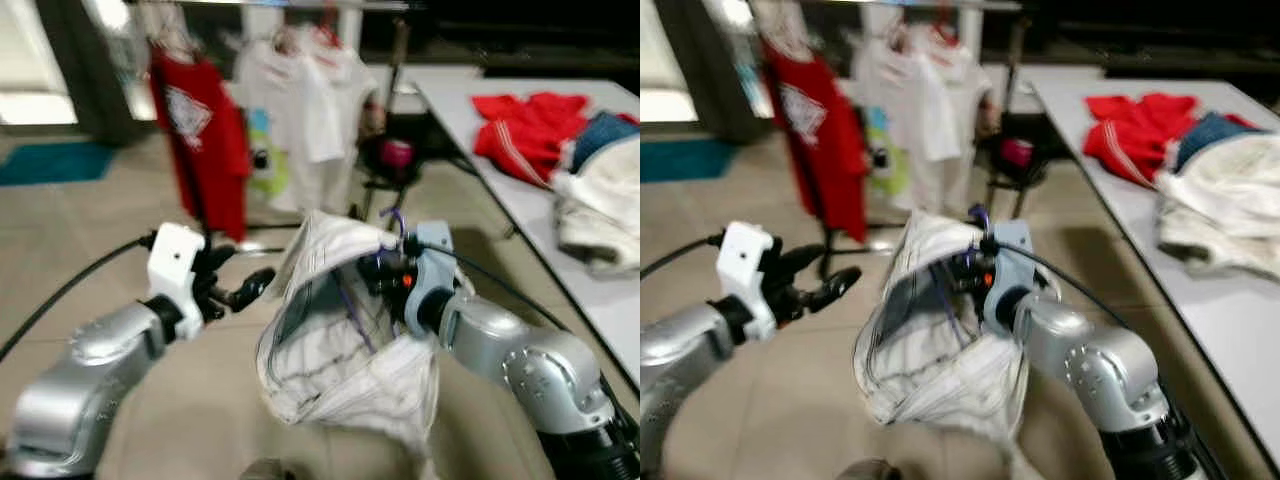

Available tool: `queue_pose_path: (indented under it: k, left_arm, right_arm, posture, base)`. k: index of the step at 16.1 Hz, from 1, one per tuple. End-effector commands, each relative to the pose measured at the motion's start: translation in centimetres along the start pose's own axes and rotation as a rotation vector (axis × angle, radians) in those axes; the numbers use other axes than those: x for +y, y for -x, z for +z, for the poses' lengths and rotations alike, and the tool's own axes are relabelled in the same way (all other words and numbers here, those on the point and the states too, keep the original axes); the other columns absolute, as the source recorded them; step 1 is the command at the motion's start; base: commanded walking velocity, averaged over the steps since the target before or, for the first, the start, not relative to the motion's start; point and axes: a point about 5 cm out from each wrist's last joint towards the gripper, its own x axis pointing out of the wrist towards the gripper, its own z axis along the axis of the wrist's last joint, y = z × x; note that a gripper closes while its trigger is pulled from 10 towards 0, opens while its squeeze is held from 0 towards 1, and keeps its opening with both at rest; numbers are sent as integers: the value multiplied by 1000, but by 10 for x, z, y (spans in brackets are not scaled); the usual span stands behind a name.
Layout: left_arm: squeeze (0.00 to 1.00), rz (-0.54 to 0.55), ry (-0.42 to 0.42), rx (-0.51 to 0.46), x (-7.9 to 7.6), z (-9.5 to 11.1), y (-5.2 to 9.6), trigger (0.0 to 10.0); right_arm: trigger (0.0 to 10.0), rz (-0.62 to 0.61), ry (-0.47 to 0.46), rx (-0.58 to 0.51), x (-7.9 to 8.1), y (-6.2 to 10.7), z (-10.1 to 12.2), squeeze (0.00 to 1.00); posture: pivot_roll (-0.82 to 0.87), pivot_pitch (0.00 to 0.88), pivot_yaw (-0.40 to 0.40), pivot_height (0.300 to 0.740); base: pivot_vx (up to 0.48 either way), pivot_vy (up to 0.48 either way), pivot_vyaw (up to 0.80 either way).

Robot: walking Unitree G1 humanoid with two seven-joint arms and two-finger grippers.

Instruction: Hang hanger

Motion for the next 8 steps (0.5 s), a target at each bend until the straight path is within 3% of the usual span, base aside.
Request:
queue_pose_path:
  k: [1,3,5,6,7,8]
  left_arm:
    - [0,13,-27,-4,-7,0,-6,10000]
    - [0,48,-101,2,-15,-3,-18,10000]
    - [0,-38,-112,-26,-23,-3,-28,10000]
    - [0,-110,-66,-43,-27,-4,-30,10000]
    - [1000,-191,-15,-46,-31,-4,-32,10000]
    - [1000,-212,-12,-41,-32,-5,-32,10000]
  right_arm:
    - [10000,-51,10,-85,-9,2,11,0]
    - [10000,-125,-5,-140,-20,2,10,0]
    - [10000,-147,-36,-186,-23,-2,14,0]
    - [10000,-145,-9,-184,-20,-5,17,0]
    - [10000,-140,34,-183,-18,-8,22,0]
    - [10000,-140,45,-185,-18,-9,23,0]
  posture:
    - [57,0,-25,740]
    - [82,0,-25,740]
    - [66,0,-19,740]
    - [47,0,-8,740]
    - [33,0,7,740]
    - [26,0,11,740]
  base:
    - [0,0,0]
    - [0,0,0]
    - [0,0,0]
    - [0,0,0]
    - [0,0,0]
    - [0,0,0]
